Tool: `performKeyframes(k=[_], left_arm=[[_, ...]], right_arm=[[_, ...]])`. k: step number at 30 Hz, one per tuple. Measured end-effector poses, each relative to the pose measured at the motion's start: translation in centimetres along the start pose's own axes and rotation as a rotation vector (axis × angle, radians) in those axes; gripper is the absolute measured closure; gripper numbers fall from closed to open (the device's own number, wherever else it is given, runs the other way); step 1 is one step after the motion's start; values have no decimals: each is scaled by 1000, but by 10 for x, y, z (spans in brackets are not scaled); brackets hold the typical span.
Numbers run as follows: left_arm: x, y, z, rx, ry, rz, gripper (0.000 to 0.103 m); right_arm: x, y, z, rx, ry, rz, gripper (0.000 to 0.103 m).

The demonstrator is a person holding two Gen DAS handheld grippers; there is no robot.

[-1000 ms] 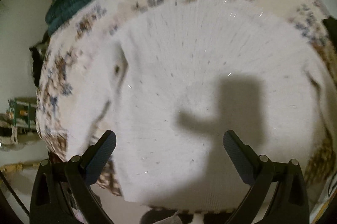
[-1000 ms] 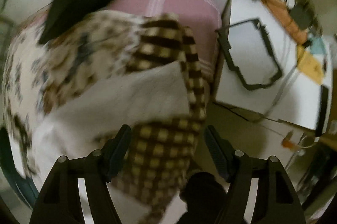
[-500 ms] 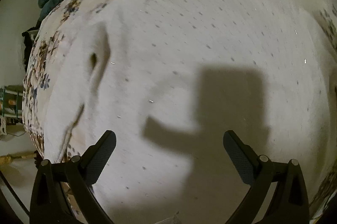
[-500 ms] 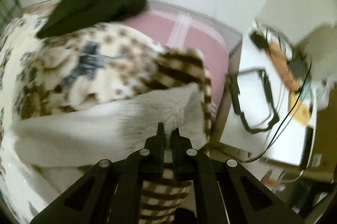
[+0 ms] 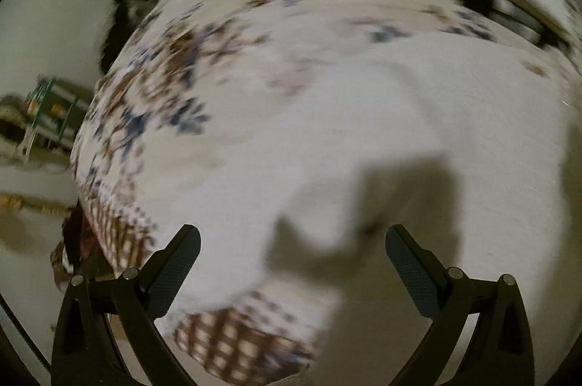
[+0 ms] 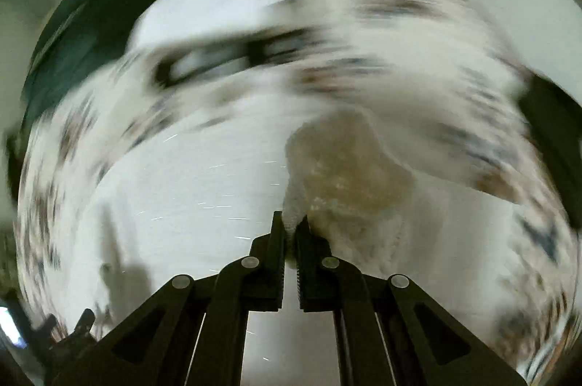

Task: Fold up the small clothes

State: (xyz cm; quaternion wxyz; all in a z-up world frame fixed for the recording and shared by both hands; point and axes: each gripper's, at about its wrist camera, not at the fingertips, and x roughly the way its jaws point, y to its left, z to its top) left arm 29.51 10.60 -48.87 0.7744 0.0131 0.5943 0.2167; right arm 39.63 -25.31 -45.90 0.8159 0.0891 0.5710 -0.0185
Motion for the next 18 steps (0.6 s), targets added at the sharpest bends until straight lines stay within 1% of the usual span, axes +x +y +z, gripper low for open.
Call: performKeyframes(k=[2, 4, 6, 9, 10, 11, 13, 14, 15, 16, 17, 18], left_arm=[[12, 28, 4, -44, 6, 19, 0], [19, 45, 6, -69, 2, 29, 0], [28, 64, 6, -94, 2, 39, 0], [44, 83, 5, -118, 20, 44, 0], [48, 88, 4, -126, 31, 39, 0], [53, 96, 2, -142, 47, 26, 0], [54, 109, -3, -180, 68, -4, 0], [53, 121, -7, -206, 69, -16, 0], [52, 129, -12, -226, 75, -26, 0], [50, 140, -18, -254, 88, -44, 0], [49, 154, -26, -291, 103, -64, 0], [48, 170, -36, -338, 125, -80, 0]], right_arm=[[47, 79, 9, -135, 68, 32, 98], [74, 150, 3, -240, 104, 60, 98], [82, 197, -4, -309, 108, 66, 98], [89, 248, -12, -381, 115, 58, 98], [94, 257, -12, -399, 124, 50, 98], [100, 270, -15, -415, 153, 43, 98], [107, 266, -16, -390, 215, 69, 96], [106, 257, -15, -365, 242, 100, 86], [102, 246, -16, -334, 258, 135, 67], [97, 232, -16, -293, 261, 175, 55], [89, 215, -18, -245, 255, 205, 36], [80, 199, -21, -204, 249, 218, 29]])
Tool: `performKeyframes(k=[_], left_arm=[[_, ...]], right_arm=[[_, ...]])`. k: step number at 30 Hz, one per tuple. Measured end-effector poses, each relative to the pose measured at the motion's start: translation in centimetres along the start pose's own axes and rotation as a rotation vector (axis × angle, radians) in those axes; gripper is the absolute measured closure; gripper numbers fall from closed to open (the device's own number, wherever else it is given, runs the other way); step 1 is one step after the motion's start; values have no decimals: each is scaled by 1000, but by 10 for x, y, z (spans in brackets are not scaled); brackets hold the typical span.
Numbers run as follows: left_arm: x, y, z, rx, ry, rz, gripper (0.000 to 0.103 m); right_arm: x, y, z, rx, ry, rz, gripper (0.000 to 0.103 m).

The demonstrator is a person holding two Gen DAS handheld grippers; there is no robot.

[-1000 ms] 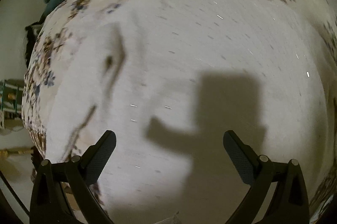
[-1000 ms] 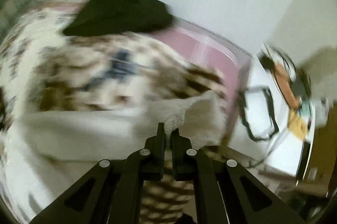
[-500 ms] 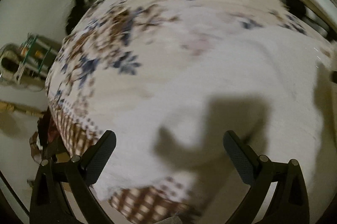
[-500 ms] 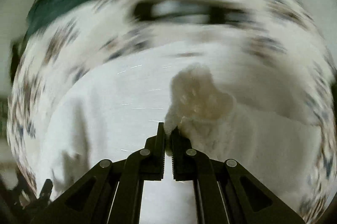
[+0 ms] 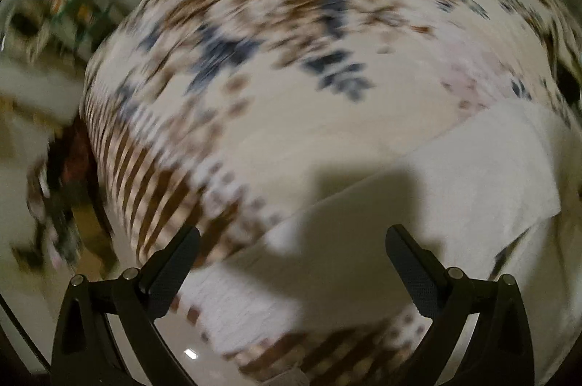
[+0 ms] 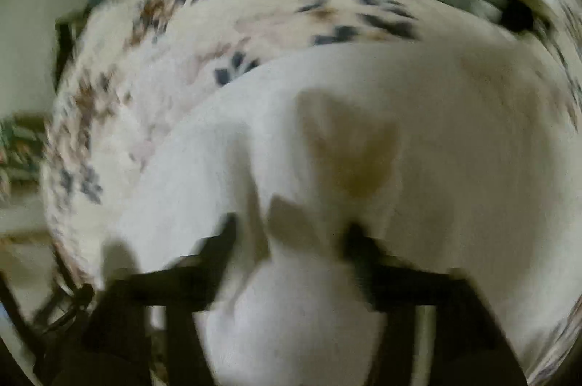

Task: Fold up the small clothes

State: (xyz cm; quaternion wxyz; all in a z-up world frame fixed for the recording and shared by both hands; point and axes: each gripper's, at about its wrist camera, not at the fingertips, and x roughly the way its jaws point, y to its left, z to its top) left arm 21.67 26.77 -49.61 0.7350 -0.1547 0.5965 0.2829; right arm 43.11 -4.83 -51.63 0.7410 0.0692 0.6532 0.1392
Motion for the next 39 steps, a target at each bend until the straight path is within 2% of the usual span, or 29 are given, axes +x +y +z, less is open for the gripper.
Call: performKeyframes(k=[5, 8, 11, 13, 15, 16, 17, 19, 20, 24, 28, 30, 31, 34, 36, 37, 38, 39], left_arm=[[13, 87, -35, -243, 120, -90, 0], [41, 115, -54, -349, 199, -146, 2], [79, 134, -71, -492, 280, -261, 3], [95, 134, -74, -538, 302, -311, 5], [103, 129, -72, -558, 299, -344, 22], [102, 124, -68, -542, 284, -339, 42], [97, 119, -63, -514, 264, -314, 68], [81, 118, -54, -492, 211, -290, 96], [74, 122, -50, -498, 185, -290, 98], [42, 150, -13, -522, 55, -302, 98], [38, 178, 28, -527, -42, -302, 98], [48, 185, 45, -511, -56, -327, 97], [56, 186, 51, -511, -47, -337, 93], [85, 201, 57, -585, 21, -407, 94], [88, 211, 43, -677, 43, -491, 83], [88, 213, 33, -726, 50, -536, 69], [88, 213, 23, -769, 52, -579, 50], [88, 211, 11, -810, 52, -599, 41]], right_arm=[[-32, -60, -53, 163, 20, -24, 29], [-33, -84, -83, 242, 47, -62, 29], [-30, -104, -105, 293, 86, -104, 29], [-27, -114, -118, 318, 103, -110, 29], [-23, -116, -124, 317, 116, -125, 29], [-20, -116, -127, 312, 126, -132, 29], [-17, -115, -129, 305, 135, -137, 29], [-11, -114, -133, 295, 149, -155, 29], [-9, -111, -133, 295, 152, -162, 29], [-8, -104, -133, 295, 144, -166, 29], [-7, -93, -130, 277, 129, -163, 29], [-5, -91, -129, 273, 127, -164, 29], [-4, -90, -127, 277, 127, -160, 29], [1, -86, -122, 277, 124, -154, 29], [4, -82, -120, 278, 123, -143, 29], [5, -79, -117, 277, 124, -140, 29], [6, -77, -116, 275, 121, -139, 29], [4, -75, -111, 273, 119, -137, 29]])
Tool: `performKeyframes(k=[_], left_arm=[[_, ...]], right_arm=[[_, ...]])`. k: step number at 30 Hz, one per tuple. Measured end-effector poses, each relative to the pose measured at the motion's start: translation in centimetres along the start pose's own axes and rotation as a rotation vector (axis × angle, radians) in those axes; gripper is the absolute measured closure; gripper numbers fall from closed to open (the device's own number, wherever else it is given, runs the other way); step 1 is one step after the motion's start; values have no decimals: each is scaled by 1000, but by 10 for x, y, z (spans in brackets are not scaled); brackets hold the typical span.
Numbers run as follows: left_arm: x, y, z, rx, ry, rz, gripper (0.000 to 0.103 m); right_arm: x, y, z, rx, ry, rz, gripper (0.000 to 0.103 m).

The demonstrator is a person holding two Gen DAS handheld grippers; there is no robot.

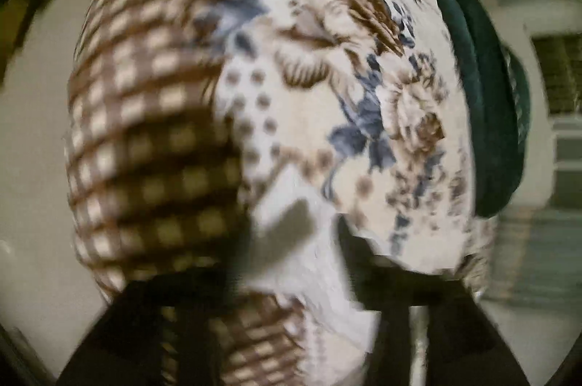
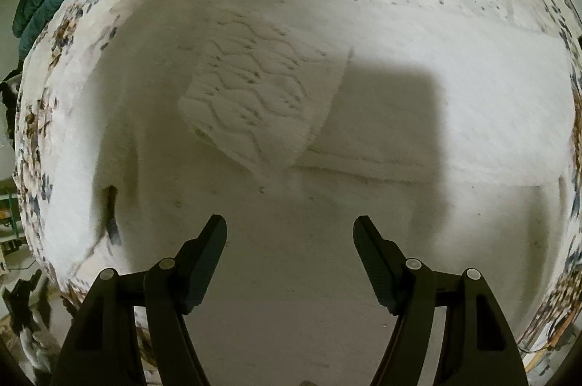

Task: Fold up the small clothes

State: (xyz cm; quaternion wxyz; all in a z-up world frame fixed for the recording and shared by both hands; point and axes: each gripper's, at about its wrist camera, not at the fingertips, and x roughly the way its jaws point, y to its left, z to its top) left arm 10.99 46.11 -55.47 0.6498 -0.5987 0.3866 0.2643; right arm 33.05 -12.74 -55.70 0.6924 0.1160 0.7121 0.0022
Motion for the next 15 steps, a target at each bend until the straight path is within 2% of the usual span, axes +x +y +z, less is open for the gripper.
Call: performKeyframes(k=[1, 4, 6, 10, 11, 12, 13, 15], left_arm=[[1, 5, -10, -26, -3, -11, 36], [22, 9, -29, -60, 63, -17, 36], [41, 9, -33, -86, 80, 2, 36], [58, -4, -22, -103, -9, 80, 41], [56, -18, -19, -56, -69, 143, 59], [56, -29, -18, -12, -93, 184, 72], [57, -41, -16, 47, -109, 226, 94], [56, -68, -18, 173, -145, 288, 94]], right_arm=[[2, 7, 2, -3, -2, 0, 29], [0, 14, 9, -6, -9, -19, 29], [3, 18, 11, 2, -14, -41, 25], [2, 24, 18, 14, -40, -99, 23], [1, 23, 19, 19, -48, -117, 23], [0, 21, 20, 23, -54, -134, 22], [-1, 19, 21, 26, -62, -162, 21], [-5, 12, 23, 30, -82, -220, 17]])
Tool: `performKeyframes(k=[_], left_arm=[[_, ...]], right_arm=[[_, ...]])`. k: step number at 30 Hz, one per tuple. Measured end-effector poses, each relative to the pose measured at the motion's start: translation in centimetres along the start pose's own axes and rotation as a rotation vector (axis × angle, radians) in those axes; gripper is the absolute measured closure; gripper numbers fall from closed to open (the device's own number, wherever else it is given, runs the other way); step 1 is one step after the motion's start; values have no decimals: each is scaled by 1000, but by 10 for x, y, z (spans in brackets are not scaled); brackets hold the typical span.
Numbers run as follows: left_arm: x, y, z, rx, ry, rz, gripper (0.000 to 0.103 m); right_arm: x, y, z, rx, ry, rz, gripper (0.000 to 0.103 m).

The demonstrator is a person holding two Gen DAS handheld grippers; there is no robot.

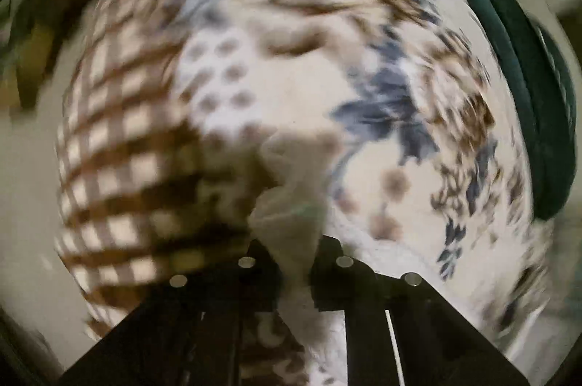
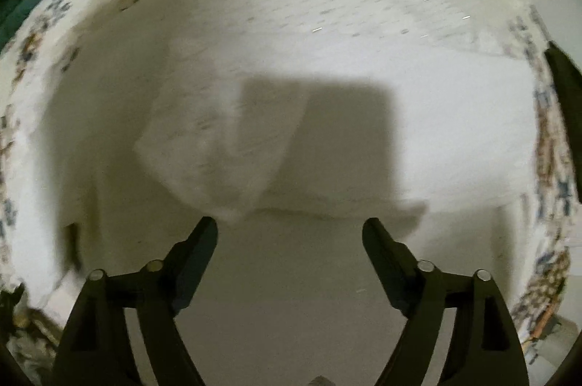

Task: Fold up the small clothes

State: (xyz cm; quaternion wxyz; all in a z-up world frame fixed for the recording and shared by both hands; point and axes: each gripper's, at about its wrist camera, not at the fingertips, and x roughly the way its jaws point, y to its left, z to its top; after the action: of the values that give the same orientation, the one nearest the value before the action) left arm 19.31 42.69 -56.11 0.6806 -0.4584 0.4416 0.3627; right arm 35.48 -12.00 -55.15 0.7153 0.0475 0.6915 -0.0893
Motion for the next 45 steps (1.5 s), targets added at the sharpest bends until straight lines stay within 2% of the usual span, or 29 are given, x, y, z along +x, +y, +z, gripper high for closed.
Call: performKeyframes(k=[4, 7, 9, 13, 17, 19, 25, 29, 31, 33, 36, 37, 38, 41, 43, 45], left_arm=[[-26, -51, -5, 225, -85, 26, 94], [-47, -99, -21, 371, -124, 1, 94], [-61, -133, -43, 457, -126, -37, 94], [-87, -209, -118, 656, -111, -129, 94], [-108, -281, -227, 850, -62, -239, 94], [-117, -307, -275, 910, -35, -286, 94], [-126, -371, -395, 1006, 99, -403, 94], [-122, -394, -456, 1058, 163, -425, 93], [-118, -402, -479, 1080, 187, -418, 88], [-112, -404, -487, 1069, 187, -391, 84], [-117, -396, -469, 1032, 116, -384, 52], [-119, -393, -462, 1022, 89, -368, 23], [-119, -389, -452, 1012, 67, -346, 2], [-122, -364, -408, 966, -52, -238, 1], [-122, -347, -386, 943, -114, -163, 1], [-118, -327, -358, 906, -161, -85, 1]], right_arm=[[0, -13, 4, -7, -24, -56, 17], [2, -26, 11, 28, -33, -30, 17], [0, -41, 17, 54, -36, -1, 17], [-2, -69, 16, 100, -40, 67, 17], [-5, -107, 17, 117, -25, 129, 17], [-6, -126, 18, 116, -26, 146, 17], [-6, -194, 28, 141, -30, 183, 17], [2, -243, 33, 182, -27, 208, 17], [5, -261, 30, 205, -22, 236, 17], [7, -280, 26, 229, -8, 283, 17], [5, -300, 22, 262, 5, 375, 17], [3, -306, 22, 270, 8, 408, 17], [0, -308, 21, 276, 8, 436, 17], [-2, -306, 26, 288, 16, 544, 17], [0, -292, 35, 275, 28, 618, 17], [4, -274, 46, 251, 39, 655, 17]])
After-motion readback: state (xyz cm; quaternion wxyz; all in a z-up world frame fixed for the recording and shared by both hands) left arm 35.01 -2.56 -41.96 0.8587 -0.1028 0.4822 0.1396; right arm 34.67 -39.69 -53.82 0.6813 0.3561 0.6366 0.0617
